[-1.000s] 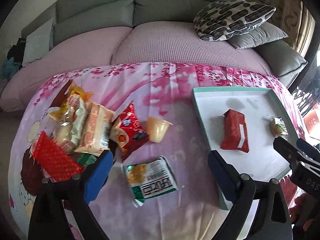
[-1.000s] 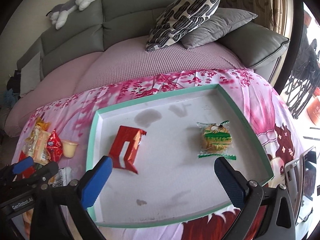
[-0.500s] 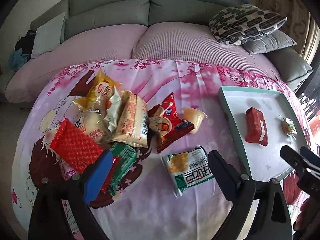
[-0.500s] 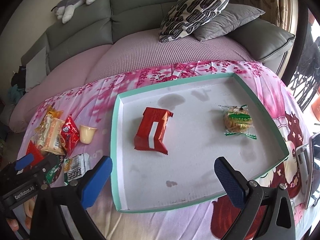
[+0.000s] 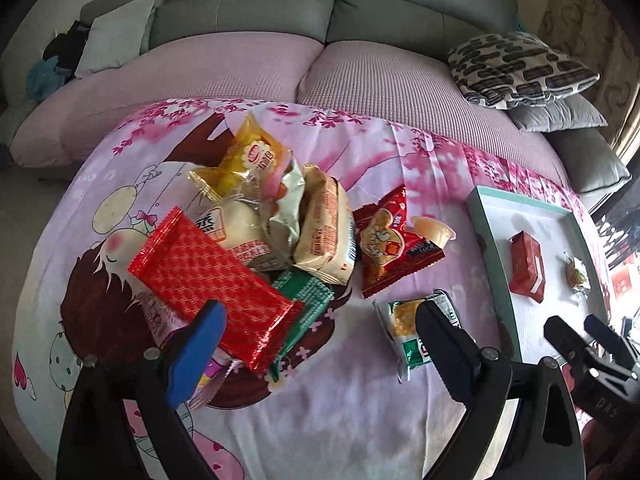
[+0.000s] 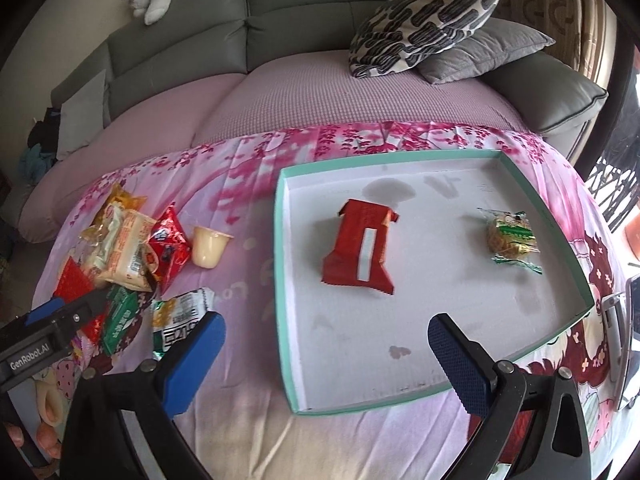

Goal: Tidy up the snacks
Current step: 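Move both open tools back from the tray to the snack pile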

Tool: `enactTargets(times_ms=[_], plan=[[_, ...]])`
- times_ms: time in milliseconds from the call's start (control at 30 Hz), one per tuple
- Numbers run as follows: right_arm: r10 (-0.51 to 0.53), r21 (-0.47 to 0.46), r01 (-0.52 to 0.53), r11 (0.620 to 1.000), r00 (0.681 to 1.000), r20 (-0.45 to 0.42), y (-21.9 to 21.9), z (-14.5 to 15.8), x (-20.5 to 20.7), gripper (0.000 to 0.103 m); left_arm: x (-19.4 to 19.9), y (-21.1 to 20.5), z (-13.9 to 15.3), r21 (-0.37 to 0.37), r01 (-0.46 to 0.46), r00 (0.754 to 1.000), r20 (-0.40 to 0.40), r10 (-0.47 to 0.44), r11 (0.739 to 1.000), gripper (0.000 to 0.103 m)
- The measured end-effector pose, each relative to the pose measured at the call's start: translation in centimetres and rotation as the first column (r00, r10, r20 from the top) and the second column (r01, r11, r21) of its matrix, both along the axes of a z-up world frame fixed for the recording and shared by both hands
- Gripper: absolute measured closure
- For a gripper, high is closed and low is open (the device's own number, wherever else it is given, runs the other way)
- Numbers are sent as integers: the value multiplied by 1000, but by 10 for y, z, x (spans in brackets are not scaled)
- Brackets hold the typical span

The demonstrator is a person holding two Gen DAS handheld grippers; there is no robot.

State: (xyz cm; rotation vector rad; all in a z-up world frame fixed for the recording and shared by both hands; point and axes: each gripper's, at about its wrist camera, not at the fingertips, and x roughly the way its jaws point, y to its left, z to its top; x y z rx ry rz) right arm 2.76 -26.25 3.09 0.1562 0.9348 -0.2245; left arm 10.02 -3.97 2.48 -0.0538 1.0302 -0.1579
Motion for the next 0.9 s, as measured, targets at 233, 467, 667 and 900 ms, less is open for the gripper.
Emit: enactTargets(times_ms=[233,467,667,900], plan=[[52,-36,-52,998,999,-13,30,-1,6,5,3,18,-2,42,-53,999,-2,53,998,7],[94,-55,-95,994,995,-28,54,-5,14,8,11,42,-8,22,-108,994,-24,109,994,7],[127,-62,-130,990,991,-48,71,-13,22,12,18,59,-12,15,-155,987,-38,155,988,7],[171,-59,-175,983,983,-72,91,-28,35,13,27,70,-18,0,-186,981,-54,186,982,7]])
